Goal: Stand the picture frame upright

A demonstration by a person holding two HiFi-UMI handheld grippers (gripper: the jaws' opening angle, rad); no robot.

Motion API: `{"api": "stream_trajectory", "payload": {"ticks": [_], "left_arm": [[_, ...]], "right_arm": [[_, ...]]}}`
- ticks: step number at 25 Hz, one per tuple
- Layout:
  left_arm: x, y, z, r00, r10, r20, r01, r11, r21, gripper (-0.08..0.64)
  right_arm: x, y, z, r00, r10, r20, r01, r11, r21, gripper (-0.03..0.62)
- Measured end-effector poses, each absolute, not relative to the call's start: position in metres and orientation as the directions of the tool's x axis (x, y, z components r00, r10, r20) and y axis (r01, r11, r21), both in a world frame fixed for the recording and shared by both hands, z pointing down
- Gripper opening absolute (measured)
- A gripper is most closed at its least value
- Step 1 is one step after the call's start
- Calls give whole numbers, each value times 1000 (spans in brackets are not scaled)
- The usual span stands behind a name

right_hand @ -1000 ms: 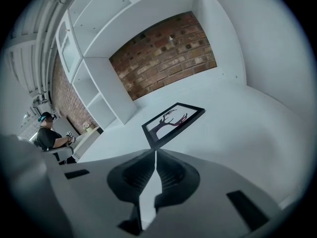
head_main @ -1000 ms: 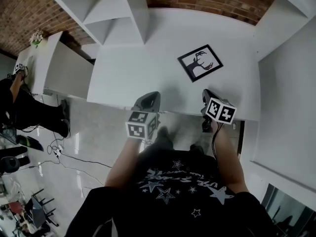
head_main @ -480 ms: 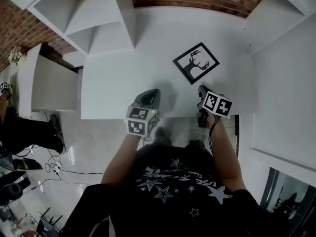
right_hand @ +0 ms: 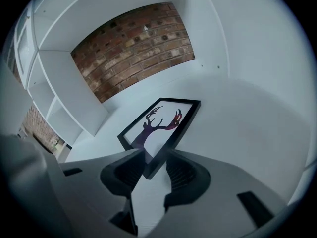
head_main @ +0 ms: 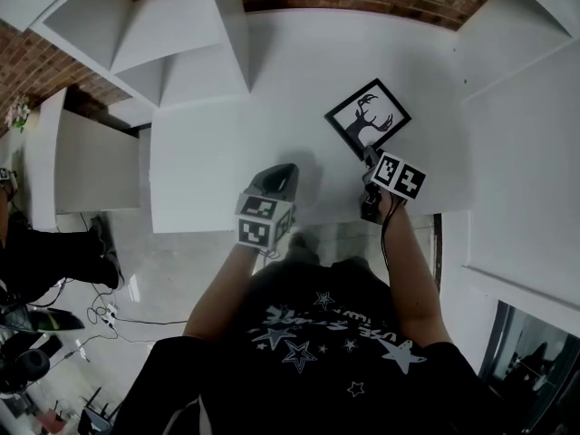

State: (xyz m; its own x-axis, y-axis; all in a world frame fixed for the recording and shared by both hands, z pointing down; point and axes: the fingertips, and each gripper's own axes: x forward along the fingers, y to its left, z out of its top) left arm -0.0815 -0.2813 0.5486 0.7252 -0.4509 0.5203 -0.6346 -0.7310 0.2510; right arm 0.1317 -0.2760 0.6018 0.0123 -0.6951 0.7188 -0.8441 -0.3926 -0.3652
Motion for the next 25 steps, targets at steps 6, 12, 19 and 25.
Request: {"api": "stream_trajectory", "payload": {"ticks": [6, 12, 19, 25], "left_arm": [[-81, -284, 554, 723, -444, 529, -632, -734, 249, 18], [-80, -284, 556, 709, -459, 536, -647, -726, 234, 18], [-82, -276, 552, 682, -501, 533, -684, -695, 222, 18], [-86, -263, 554, 650, -530, 545, -718, -664, 210, 18]], "right_arm": [[139, -282, 610, 78, -647, 758, -881, -400, -251, 152], [142, -287, 615, 95, -630, 771, -912, -366, -187, 169], [140, -290, 615, 61, -611, 789, -938, -304, -163, 169], [137, -278, 615, 11, -611, 791, -957, -236, -169, 158]]}}
